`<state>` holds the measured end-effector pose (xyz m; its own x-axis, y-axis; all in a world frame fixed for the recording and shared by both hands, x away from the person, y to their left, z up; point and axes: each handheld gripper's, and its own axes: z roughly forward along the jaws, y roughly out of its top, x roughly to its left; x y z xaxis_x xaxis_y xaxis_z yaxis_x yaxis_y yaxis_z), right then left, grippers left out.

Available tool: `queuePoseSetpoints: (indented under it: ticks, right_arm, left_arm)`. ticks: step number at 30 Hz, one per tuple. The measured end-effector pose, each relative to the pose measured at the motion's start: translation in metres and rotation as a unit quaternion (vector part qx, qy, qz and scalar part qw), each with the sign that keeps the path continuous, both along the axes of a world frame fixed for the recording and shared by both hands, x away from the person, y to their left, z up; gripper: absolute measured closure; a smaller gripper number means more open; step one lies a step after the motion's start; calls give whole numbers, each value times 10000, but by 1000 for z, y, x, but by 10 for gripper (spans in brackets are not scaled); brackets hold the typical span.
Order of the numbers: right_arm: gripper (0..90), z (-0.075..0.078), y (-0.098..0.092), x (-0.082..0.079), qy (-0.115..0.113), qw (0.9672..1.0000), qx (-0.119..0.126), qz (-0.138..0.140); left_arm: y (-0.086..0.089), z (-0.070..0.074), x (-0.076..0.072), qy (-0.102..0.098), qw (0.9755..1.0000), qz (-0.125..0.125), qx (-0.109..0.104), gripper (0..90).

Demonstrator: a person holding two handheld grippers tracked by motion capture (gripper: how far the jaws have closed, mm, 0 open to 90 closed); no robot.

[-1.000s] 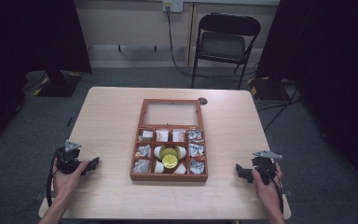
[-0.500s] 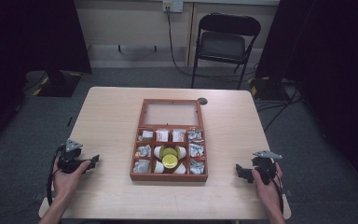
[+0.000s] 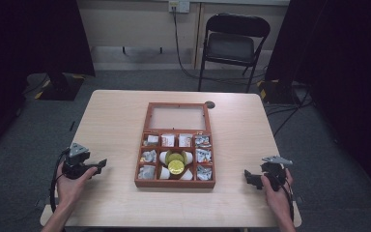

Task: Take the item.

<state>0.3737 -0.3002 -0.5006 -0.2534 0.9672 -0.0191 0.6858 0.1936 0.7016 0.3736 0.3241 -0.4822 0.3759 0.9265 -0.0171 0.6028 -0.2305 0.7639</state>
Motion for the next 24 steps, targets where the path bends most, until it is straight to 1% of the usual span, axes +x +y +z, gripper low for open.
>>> queuePoseSetpoints:
  ticks: [1,2,3,5,9,14,18,20,22,23,24]
  right_arm:
    - [0,0,0,0,0,10000,0,1]
    - [0,0,0,0,0,10000,0,1]
    - [0,0,0,0,1,10000,0,0]
    - [0,0,0,0,0,10000,0,0]
    - [0,0,0,0,1,10000,0,0]
    - [0,0,0,0,0,10000,0,1]
    - [0,0,0,0,1,10000,-2,-6]
    - [0,0,0,0,1,10000,-2,-6]
    - [0,0,0,0,1,10000,-2,-6]
    - [0,0,0,0,1,10000,-1,-6]
    - [0,0,0,0,1,10000,0,-8]
  left_arm:
    - [-1,1,-1,-21,10000,-25,-24,248]
    - [-2,1,-1,-31,9999,-61,-111,265]
    - [-2,3,-2,-16,9998,-116,-166,300]
    - [-3,4,-2,-18,9996,-124,-250,300]
    - [-6,7,-2,-31,9993,-216,-318,300]
    - [-11,12,-3,-77,9989,-339,-325,298]
    - [-16,15,-4,-83,9983,-397,-407,292]
    - [-18,17,-3,-56,9979,-481,-437,284]
    - [-21,19,-3,-73,9981,-498,-346,280]
    - [-23,20,-4,-114,9980,-525,-322,276]
    - [-26,21,-3,-92,9980,-546,-289,275]
